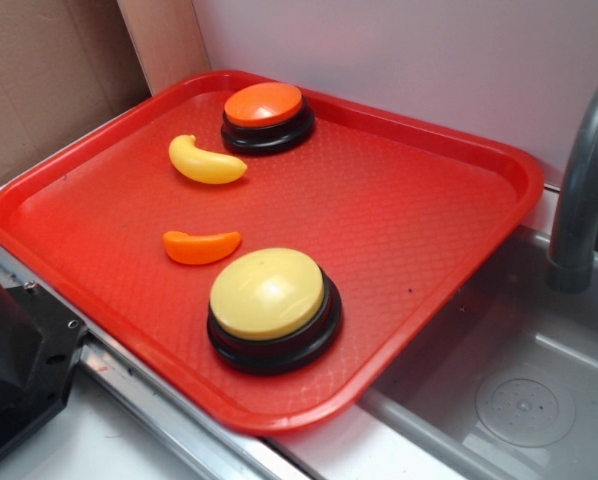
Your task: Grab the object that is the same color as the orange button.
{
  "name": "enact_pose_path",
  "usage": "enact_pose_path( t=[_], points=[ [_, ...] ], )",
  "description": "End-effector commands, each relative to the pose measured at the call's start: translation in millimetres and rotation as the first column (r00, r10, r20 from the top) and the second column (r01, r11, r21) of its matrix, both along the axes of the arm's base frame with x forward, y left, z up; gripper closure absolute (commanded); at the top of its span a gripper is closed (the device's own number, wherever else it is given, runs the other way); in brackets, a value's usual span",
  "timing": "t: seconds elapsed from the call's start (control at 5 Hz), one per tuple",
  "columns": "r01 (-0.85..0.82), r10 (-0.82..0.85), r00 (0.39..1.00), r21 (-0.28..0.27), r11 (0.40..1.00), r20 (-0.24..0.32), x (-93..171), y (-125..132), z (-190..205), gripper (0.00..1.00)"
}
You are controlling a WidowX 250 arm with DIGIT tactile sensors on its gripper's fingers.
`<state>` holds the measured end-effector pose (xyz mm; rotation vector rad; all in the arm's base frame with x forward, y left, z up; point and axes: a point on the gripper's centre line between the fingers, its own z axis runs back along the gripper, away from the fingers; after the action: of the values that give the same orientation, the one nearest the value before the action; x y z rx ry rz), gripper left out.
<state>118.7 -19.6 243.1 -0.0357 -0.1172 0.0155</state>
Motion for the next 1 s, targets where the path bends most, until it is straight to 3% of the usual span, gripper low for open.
enact_pose_path(
  t=[0.0, 0.2, 0.4, 0.6, 0.8],
  points=[
    [0.000, 0.000, 1.000, 0.000, 1.000, 0.000, 0, 0, 0, 0.00],
    [0.248, -0.247, 0.969, 0.047, 0.968, -0.026, 23, -32, -43, 0.00],
    [0.481, -0.479, 0.877, 0.062, 0.875, -0.044, 39, -36, -82, 0.00],
    [0.673, -0.667, 0.739, 0.059, 0.737, -0.097, 43, -32, -122, 0.00],
    [0.761, -0.744, 0.645, 0.065, 0.645, -0.174, 42, -16, -150, 0.00]
  ],
)
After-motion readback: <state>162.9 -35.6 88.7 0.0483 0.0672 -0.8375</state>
